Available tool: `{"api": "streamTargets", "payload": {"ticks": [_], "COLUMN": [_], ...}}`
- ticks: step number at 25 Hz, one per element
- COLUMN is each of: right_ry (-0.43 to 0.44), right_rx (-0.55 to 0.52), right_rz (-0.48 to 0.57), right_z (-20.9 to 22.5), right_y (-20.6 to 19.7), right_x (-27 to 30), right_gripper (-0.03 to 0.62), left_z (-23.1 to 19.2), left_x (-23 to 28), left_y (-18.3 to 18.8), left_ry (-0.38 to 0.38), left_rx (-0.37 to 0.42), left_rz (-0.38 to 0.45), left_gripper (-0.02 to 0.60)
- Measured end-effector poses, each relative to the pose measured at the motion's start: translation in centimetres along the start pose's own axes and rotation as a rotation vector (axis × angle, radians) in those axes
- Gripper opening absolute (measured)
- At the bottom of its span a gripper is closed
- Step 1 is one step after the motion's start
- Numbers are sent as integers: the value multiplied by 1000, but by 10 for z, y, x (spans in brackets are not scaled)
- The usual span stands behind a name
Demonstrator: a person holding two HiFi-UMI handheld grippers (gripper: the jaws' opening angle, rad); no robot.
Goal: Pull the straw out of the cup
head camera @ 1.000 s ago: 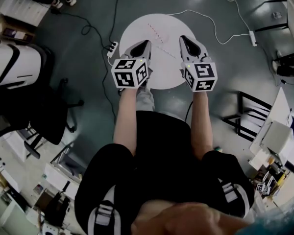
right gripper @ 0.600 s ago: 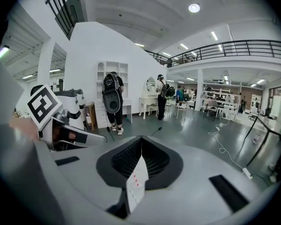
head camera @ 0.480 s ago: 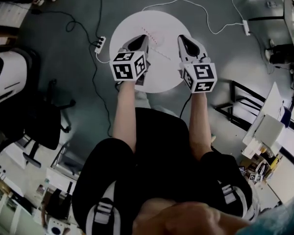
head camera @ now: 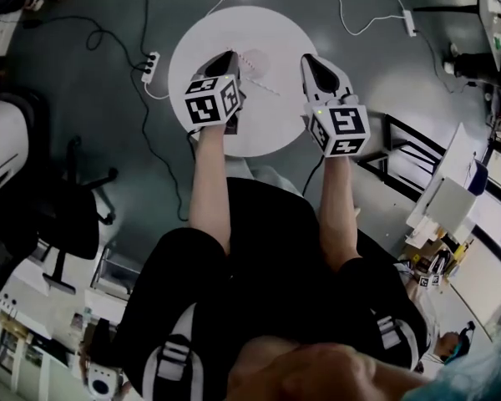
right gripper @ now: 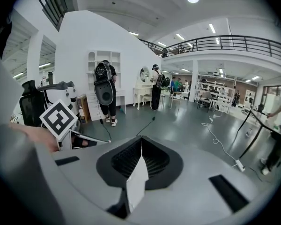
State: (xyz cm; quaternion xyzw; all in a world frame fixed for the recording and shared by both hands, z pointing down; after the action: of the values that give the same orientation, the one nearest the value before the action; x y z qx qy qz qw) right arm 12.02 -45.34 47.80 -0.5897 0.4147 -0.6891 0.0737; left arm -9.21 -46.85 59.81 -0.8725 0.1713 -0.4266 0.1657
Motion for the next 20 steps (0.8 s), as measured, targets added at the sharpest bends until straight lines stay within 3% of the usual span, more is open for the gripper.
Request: {"api": "streamTargets", "payload": {"ticks": [4, 8, 14, 16, 20], "right_ry": [-4, -3, -8, -12, -13], "right_rx": [14, 22, 22, 25, 18], "right_rz": [-11, -32, -51, -48, -44], "right_z": [6, 8, 8, 10, 5], "right_y": [2, 0, 1, 1, 1], "right_x": [9, 19, 20, 18, 16], "right_gripper": [18, 18, 18, 18, 18], "left_z": [-4, -11, -16, -12, -9], "left_x": [17, 28, 35, 34, 31], "left_y": [2, 1, 1, -1, -3], "left_ry": [7, 29, -20, -25, -22], "left_rx": [-3, -14, -74, -65, -43], "left_rz": [-48, -77, -44, -30, -4], "left_gripper": [78, 78, 78, 38, 29]}}
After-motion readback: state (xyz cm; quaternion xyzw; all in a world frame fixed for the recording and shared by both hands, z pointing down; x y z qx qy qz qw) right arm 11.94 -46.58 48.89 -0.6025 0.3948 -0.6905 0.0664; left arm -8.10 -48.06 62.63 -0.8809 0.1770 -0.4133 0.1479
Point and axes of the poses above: the fingertips, and each gripper's own axes: x forward along the fingers, z to its right, y out of its top, the point moved 10 cm from there along -x, backward along the fingers, and after that the axes turned 15 degrees about -z, right-handed, at the moved point
